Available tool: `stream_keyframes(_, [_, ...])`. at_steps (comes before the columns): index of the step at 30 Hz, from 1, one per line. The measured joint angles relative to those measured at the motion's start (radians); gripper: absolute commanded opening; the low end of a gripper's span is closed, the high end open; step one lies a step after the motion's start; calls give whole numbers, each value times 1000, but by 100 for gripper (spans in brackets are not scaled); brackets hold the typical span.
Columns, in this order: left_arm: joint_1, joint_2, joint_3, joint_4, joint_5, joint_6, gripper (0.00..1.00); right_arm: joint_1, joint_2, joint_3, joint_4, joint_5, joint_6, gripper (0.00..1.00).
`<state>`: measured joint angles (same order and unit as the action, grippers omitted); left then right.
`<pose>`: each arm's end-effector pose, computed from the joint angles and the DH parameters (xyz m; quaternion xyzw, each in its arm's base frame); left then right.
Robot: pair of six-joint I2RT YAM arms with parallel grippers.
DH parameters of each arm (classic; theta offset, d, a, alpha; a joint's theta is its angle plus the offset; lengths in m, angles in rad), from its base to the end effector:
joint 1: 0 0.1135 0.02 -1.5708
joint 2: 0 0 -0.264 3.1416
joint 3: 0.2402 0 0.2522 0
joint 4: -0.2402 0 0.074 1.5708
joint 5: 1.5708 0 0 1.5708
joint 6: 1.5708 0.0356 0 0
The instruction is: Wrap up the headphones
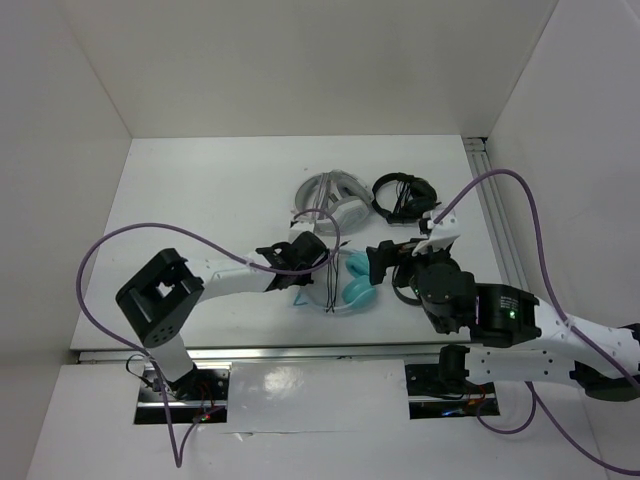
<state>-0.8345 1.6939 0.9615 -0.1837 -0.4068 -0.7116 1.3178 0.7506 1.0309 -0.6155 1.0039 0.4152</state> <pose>0.2385 -0.2422 0.1717 -0.0079 0.9296 -0.0830 0.3590 0.0625 0.1219 0.3884 -0.0609 0.7646 0.1330 0.6277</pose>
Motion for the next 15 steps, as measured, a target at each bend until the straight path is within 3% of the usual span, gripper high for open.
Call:
stream_keyframes(1, [-2,15,3,23,5,-5,0,0,0,-3,-2,-3,0,100])
stream_keyframes(5, [-21,56,17,62,12,-41,17,0,6,-5,-9,-22,0,100])
stream_keyframes(6, [-25,60,21,61,13,-55,31,0,6,-5,-10,-24,0,100])
stream_keyframes(8, [-39,67,27,51,-2,-83,45,0,6,-5,-11,-25,0,100])
stream_keyframes(10, [-52,64,27,35,-23,-109,79,0,6,-5,-11,-28,0,100])
stream_keyframes(13, [-64,32,9,13,-49,-140,100,0,6,-5,-9,-39,0,100])
stream_keyframes(15, [-68,-17,-15,-11,-68,-160,100,0,11,-5,-8,-47,-2,100])
